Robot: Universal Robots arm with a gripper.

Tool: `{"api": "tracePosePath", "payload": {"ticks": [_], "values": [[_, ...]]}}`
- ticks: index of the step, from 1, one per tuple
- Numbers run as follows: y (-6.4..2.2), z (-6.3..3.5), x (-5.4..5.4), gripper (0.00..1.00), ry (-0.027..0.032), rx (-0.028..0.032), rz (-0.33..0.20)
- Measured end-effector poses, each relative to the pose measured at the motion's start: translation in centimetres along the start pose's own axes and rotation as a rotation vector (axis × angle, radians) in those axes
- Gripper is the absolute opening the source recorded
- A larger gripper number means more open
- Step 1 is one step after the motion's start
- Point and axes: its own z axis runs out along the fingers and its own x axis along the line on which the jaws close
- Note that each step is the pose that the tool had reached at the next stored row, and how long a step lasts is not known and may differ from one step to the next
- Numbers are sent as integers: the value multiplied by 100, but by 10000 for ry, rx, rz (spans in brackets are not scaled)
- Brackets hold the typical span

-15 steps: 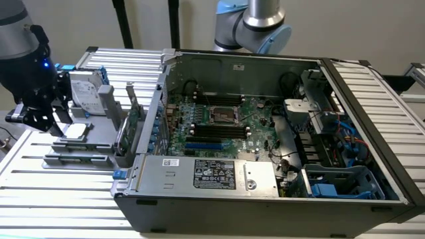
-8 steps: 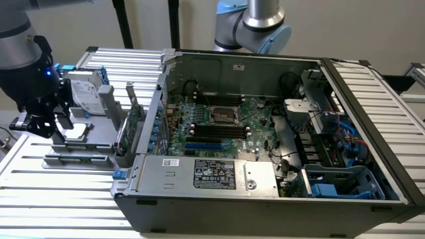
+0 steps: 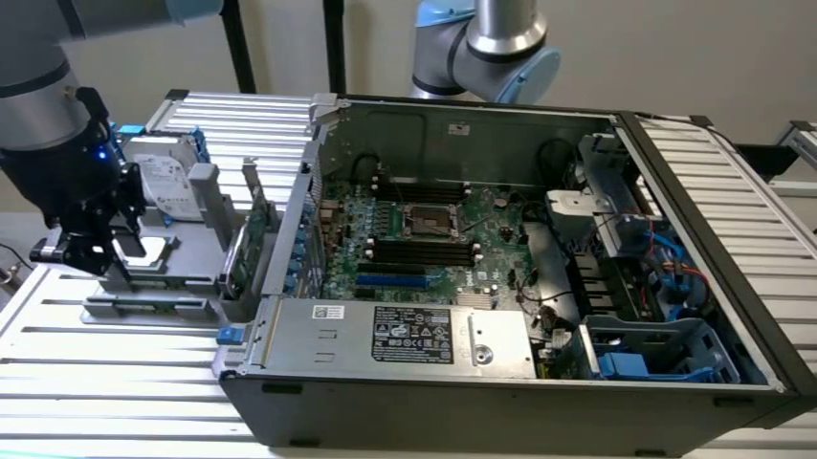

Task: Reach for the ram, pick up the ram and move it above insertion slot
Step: 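Pick up the ram and move it above insertion slot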

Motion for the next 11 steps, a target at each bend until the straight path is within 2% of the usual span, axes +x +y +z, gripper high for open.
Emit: {"api": "tracePosePath", "payload": {"ticks": [11], "values": [[-7,199,14,42,8,5,-252]]}}
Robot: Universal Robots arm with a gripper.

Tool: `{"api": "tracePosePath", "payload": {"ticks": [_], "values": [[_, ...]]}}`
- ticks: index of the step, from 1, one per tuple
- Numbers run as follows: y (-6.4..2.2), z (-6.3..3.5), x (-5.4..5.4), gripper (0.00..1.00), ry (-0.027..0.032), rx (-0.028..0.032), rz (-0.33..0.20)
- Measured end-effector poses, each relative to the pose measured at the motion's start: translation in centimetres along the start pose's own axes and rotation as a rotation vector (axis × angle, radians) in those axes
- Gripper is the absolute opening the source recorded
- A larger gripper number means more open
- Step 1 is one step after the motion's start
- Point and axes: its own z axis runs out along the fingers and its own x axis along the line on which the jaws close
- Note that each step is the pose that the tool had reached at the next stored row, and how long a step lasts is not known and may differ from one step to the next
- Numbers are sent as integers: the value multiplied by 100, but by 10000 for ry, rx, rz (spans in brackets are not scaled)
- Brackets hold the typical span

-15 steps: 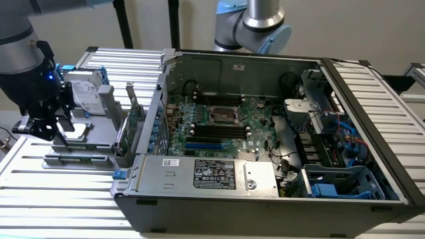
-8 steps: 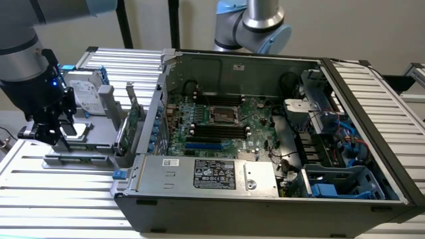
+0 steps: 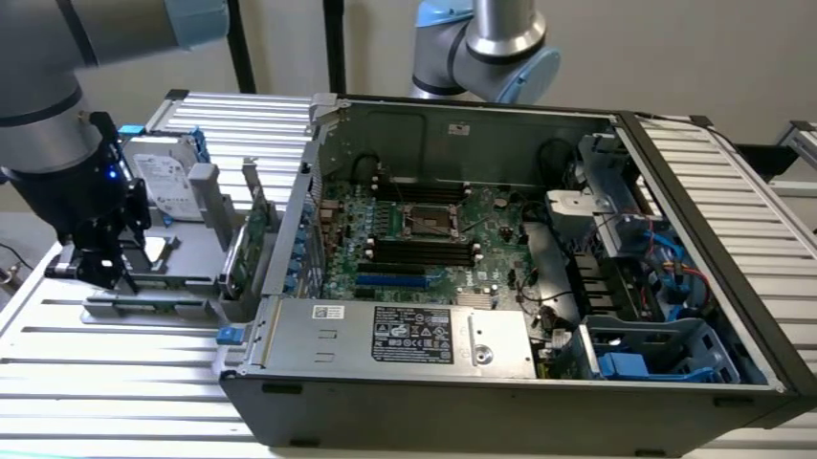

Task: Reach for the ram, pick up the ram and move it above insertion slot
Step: 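Pick up the ram and move it above insertion slot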

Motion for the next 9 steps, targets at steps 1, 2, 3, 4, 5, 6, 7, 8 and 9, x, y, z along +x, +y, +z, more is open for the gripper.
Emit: {"api": "tracePosePath", "payload": {"ticks": [1,2,3,4,5,6,7,8,9], "values": [[-1,18,2,42,0,1,-22],[-1,37,4,42,1,1,-45],[-2,55,6,42,3,1,-66],[-2,74,9,42,3,1,-85],[-3,92,11,42,3,2,-103],[-4,110,14,42,4,2,-120],[-4,128,16,42,4,3,-137],[-5,145,19,42,5,3,-152],[-5,164,21,42,5,3,-167]]}}
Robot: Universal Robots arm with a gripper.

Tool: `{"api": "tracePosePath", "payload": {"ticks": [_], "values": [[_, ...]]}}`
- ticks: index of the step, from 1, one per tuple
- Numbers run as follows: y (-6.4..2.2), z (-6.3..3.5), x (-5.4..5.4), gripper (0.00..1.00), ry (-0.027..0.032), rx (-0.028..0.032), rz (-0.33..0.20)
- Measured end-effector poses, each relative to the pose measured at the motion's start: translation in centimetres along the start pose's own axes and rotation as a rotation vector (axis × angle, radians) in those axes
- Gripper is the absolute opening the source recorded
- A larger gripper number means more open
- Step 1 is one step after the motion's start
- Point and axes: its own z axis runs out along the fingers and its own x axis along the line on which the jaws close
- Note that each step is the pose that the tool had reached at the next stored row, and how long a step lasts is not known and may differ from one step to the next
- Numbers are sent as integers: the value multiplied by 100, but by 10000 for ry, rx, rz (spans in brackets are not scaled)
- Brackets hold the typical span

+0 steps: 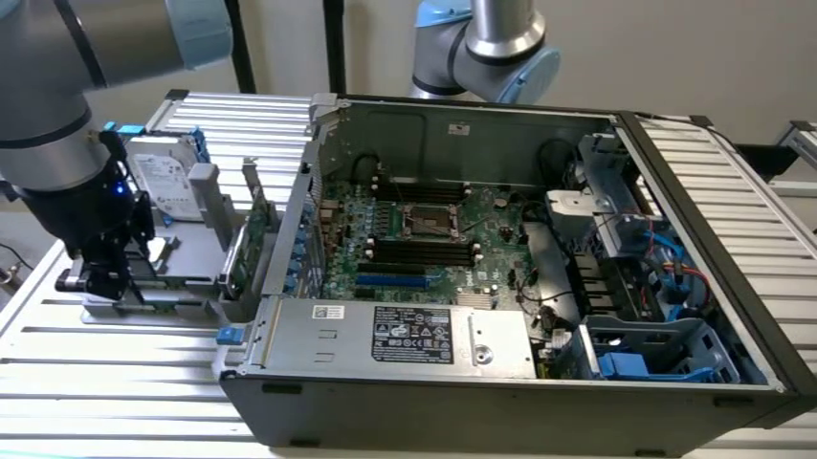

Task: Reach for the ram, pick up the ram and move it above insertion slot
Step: 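Pick up the ram and move it above insertion slot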

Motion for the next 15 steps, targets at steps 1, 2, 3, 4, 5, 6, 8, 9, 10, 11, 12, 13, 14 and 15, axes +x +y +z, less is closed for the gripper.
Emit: {"api": "tracePosePath", "payload": {"ticks": [1,2,3,4,5,6,8,9,10,11,12,13,14,15], "values": [[0,18,3,42,1,0,-15],[-1,37,5,42,1,0,-29],[-2,55,7,42,1,1,-43],[-2,73,10,42,2,0,-56],[-3,91,12,42,2,0,-70],[-3,110,14,42,3,0,-83],[-4,147,16,42,3,-1,-105],[-5,165,17,42,3,-1,-114],[-6,182,17,42,3,-2,-121],[-7,200,17,42,2,-1,-127],[-8,216,16,42,0,-2,-132],[-9,234,16,42,-4,0,-138],[-10,248,16,42,-9,0,-141],[-10,262,15,42,-14,-1,-145]]}}
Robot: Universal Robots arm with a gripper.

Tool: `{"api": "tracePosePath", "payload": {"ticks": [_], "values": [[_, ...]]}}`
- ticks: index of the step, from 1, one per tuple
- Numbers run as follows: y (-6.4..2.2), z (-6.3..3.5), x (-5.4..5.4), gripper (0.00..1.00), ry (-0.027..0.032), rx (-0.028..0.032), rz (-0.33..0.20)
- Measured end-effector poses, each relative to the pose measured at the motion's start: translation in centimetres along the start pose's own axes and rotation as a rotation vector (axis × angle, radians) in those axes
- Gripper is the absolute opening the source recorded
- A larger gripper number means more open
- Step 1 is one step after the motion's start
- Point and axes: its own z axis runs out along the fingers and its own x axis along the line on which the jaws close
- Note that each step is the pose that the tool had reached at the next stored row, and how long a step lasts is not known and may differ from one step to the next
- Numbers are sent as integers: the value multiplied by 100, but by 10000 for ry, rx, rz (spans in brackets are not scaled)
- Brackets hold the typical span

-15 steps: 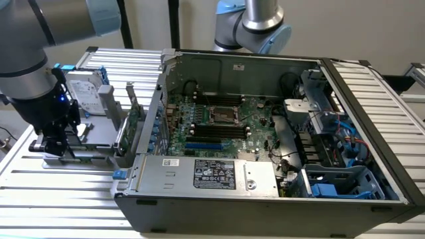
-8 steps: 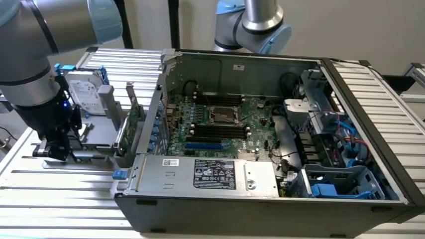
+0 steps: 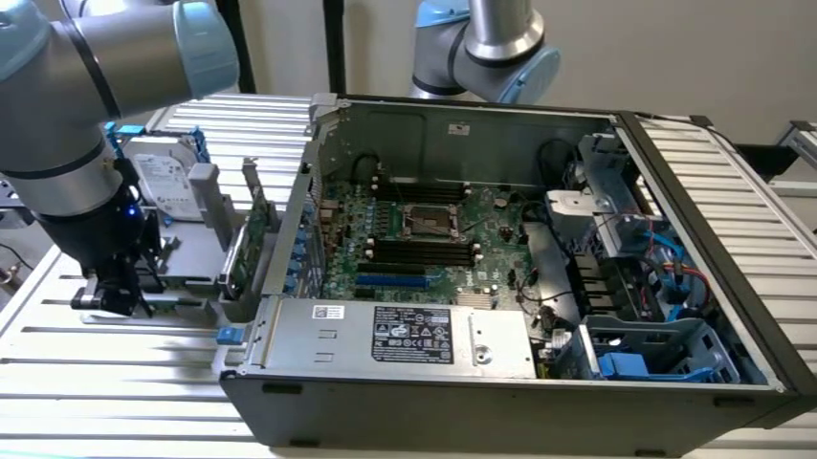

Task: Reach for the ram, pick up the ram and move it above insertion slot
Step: 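Pick up the ram and move it above insertion slot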

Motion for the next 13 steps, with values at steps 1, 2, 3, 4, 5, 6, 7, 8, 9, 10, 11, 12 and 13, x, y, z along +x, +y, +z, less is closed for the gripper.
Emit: {"api": "tracePosePath", "payload": {"ticks": [1,2,3,4,5,6,7,8,9,10,11,12,13], "values": [[-1,11,0,42,-10,-1,-3],[-1,20,0,42,-23,-4,-6],[-2,29,0,42,-41,-6,-10],[-2,37,0,42,-60,-10,-13],[-3,43,0,42,-81,-14,-16],[-4,49,0,42,-103,-23,-18],[-4,53,0,42,-124,-38,-21],[-5,55,-1,42,-143,-64,-22],[-5,57,-1,42,-156,-94,-23],[-5,58,-1,42,-168,-128,-23],[-7,58,-1,42,-176,-161,-24],[-10,59,-1,42,-182,-195,-25],[-17,59,0,42,-186,-212,-25]]}}
